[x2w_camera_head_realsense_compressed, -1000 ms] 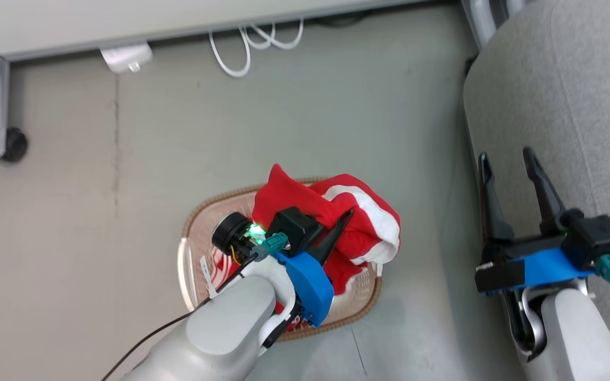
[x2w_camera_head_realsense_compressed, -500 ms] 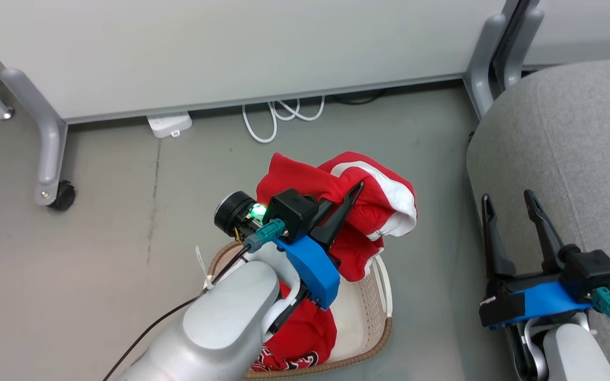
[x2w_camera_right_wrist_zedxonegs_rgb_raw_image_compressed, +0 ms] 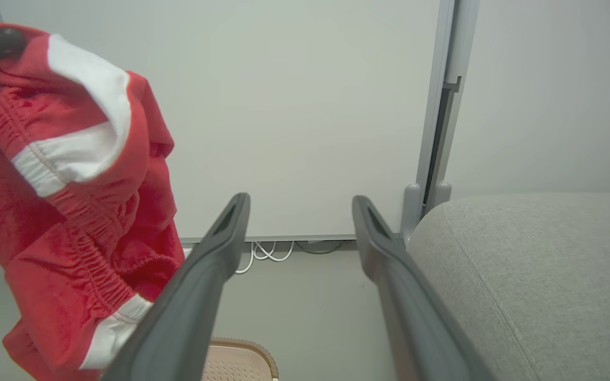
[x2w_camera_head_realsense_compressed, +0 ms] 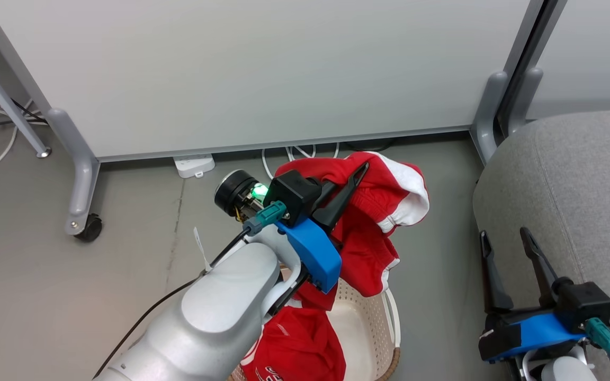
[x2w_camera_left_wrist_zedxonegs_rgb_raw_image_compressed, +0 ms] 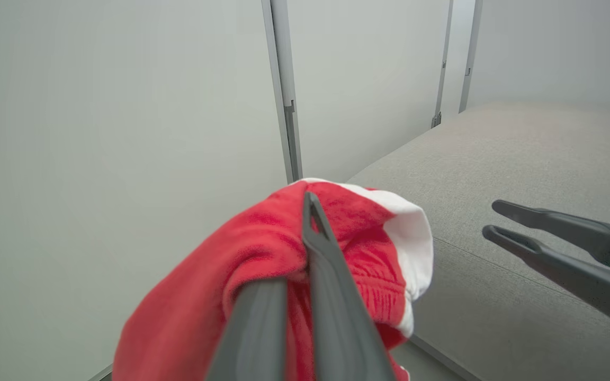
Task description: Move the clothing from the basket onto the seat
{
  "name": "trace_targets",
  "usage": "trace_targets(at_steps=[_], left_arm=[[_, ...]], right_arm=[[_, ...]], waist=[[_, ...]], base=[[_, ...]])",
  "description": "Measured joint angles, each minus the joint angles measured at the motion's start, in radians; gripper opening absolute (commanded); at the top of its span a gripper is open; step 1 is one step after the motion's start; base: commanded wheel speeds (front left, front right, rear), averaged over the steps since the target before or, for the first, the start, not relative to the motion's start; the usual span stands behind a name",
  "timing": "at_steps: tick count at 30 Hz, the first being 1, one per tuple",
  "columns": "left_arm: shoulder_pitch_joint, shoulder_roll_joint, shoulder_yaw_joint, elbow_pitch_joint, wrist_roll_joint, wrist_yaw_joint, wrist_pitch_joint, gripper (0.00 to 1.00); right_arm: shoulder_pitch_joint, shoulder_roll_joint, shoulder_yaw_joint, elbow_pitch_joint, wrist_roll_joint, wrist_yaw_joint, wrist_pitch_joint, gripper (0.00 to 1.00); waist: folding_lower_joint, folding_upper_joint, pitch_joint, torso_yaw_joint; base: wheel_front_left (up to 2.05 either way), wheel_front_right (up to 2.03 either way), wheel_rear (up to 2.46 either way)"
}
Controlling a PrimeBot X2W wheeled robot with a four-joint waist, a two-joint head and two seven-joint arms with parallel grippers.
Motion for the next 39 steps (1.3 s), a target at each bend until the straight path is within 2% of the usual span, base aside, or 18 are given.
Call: trace_targets(at_steps=[20, 32, 39], left_arm=[[-0.013, 0.0, -0.015, 0.001, -0.024, 0.004, 0.0, 0.0], [-0.009, 0.0, -0.01, 0.002, -0.017, 0.011, 0.0, 0.0], [-0.008, 0.0, -0.009, 0.0, -0.014, 0.011, 0.0, 0.0]], right_arm=[[0.026, -0.009, 0.094, -0.015, -0.002, 0.0, 0.0, 1.0], [0.001, -0.049, 0.197, -0.12, 0.011, 0.0, 0.0, 1.0], [-0.066, -0.083, 0.251, -0.108, 0.011, 0.0, 0.0, 1.0]], waist=[[0.0001, 0.0, -0.041, 0.013], [0.0001, 0.0, -0.031, 0.007], [0.0001, 0.0, -0.024, 0.005]], base=[[0.0, 0.0, 0.0], [0.0, 0.0, 0.0], [0.0, 0.0, 0.0]])
